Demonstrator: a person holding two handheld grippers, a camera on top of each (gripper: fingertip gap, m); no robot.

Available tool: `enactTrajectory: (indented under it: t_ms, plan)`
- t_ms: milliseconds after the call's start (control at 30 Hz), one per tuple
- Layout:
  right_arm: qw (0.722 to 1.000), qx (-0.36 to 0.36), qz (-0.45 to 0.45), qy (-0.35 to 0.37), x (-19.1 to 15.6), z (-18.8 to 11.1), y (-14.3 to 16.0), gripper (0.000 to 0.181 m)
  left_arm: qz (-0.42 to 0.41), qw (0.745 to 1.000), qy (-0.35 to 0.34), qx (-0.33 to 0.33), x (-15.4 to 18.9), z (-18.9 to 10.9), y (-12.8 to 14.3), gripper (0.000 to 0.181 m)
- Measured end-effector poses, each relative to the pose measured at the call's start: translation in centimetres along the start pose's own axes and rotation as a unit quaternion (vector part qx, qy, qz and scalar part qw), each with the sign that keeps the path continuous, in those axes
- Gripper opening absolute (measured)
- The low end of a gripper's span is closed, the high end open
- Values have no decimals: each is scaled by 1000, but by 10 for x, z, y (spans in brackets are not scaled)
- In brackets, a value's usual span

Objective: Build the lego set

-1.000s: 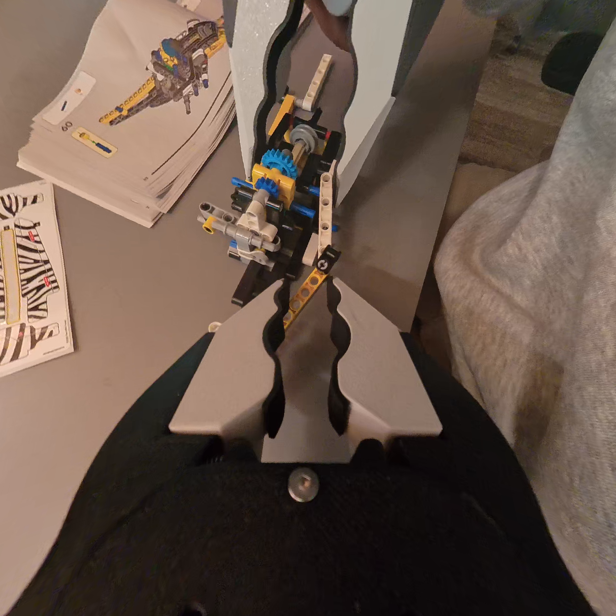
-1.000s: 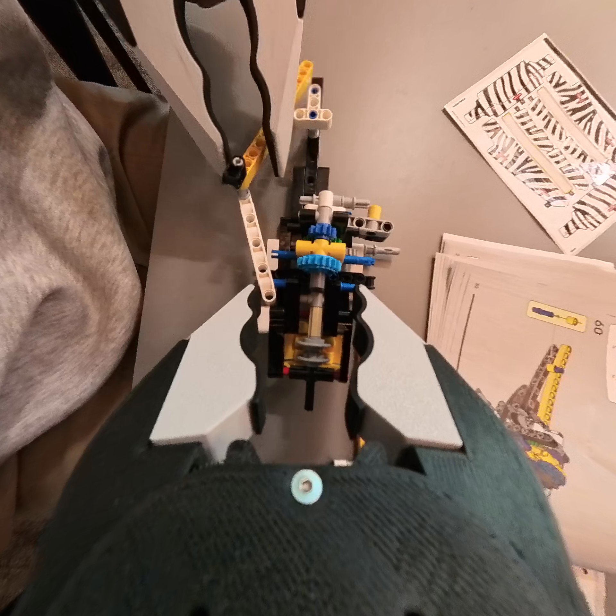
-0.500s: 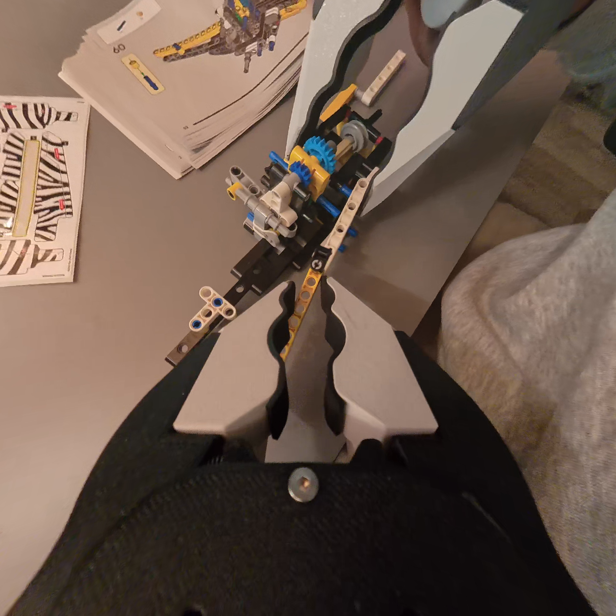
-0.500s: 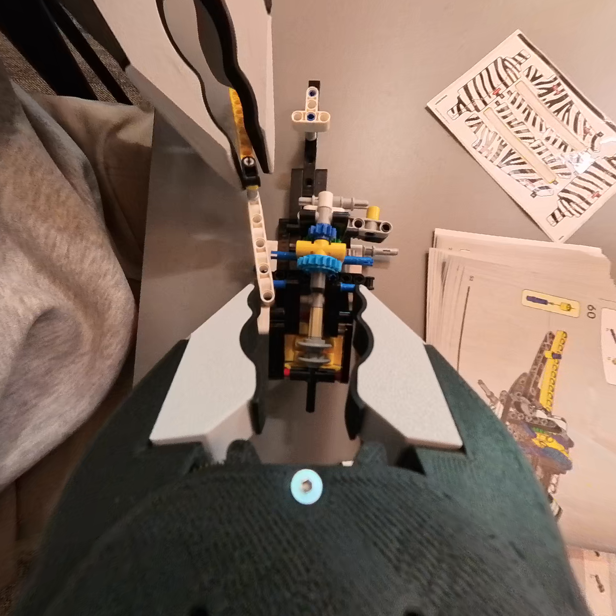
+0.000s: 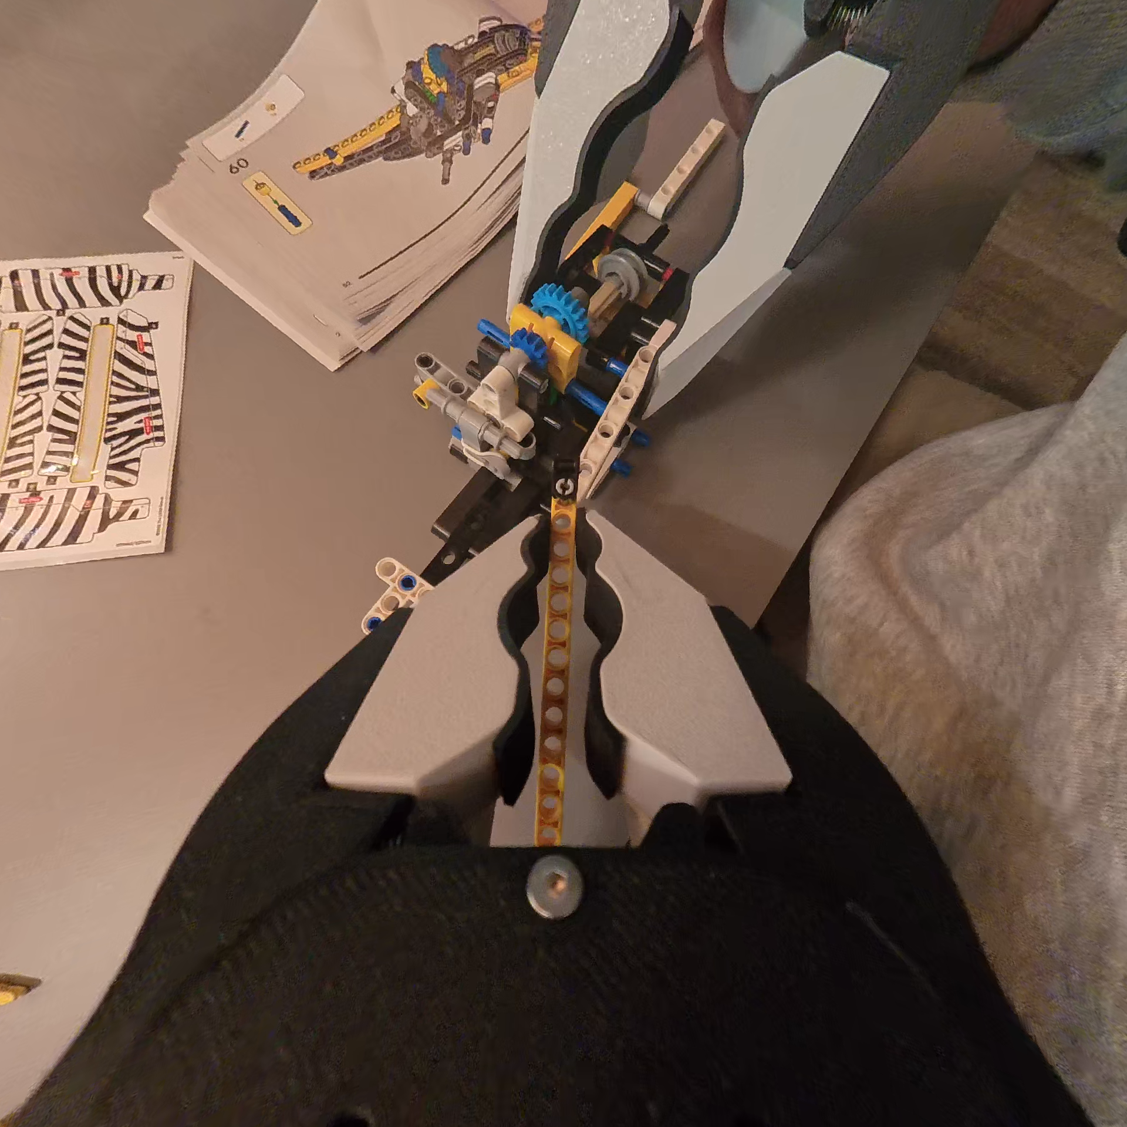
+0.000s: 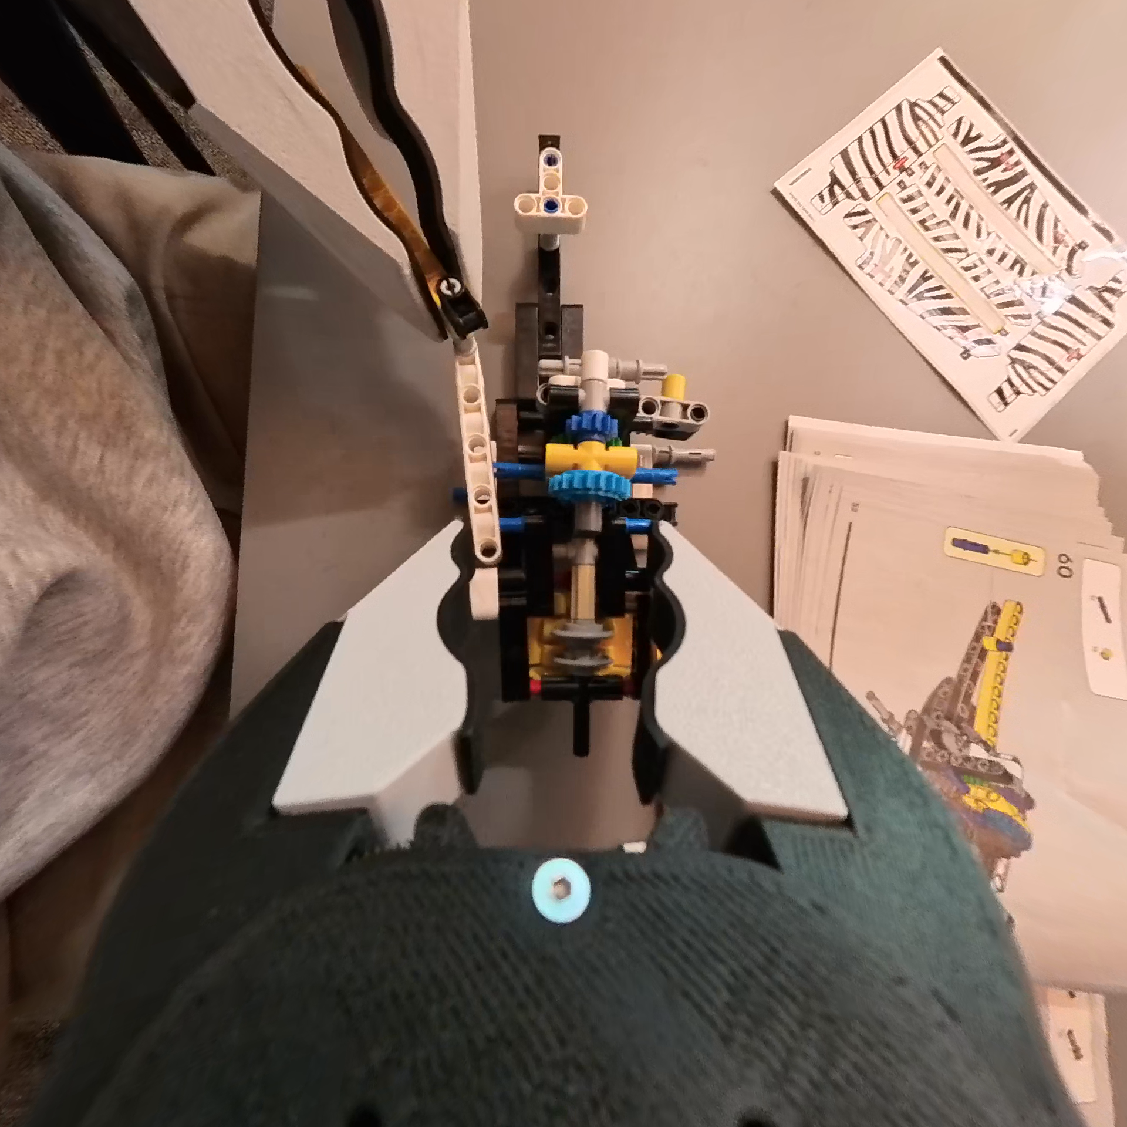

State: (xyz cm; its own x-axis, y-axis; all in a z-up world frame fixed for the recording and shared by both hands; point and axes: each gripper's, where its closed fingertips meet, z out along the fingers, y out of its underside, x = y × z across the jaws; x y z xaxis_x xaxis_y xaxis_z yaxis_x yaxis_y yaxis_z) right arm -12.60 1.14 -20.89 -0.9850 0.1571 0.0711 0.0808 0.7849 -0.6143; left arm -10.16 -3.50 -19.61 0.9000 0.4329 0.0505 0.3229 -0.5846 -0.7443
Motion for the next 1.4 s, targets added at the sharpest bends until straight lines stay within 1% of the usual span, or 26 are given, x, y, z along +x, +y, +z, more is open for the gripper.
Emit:
enactTrajectory:
  t_ms: [167, 333, 533, 1133, 1267, 1400]
  plan:
    - [1000, -15, -17, 17, 0, 1, 1, 57, -1, 1000, 3, 28, 3, -4, -8, 5]
    - [1000, -8, -10, 15, 0, 0, 0, 58, 14, 999, -7, 36, 1, -4, -8, 6]
    - [1000, -13, -11, 18, 1, -1, 0, 57, 9, 999, -4, 52, -2, -4, -13, 6]
    - [1000, -14, -8, 14, 2, -5, 2, 56, 25, 997, -3, 74, 0, -7, -17, 5]
    - [1000, -22, -17, 13, 1, -6, 3, 56, 38, 996, 5, 81, 3, -8, -19, 4]
    - [999, -27, -17, 6, 0, -7, 3, 56, 20, 996, 22, 83, 3, -8, -18, 5]
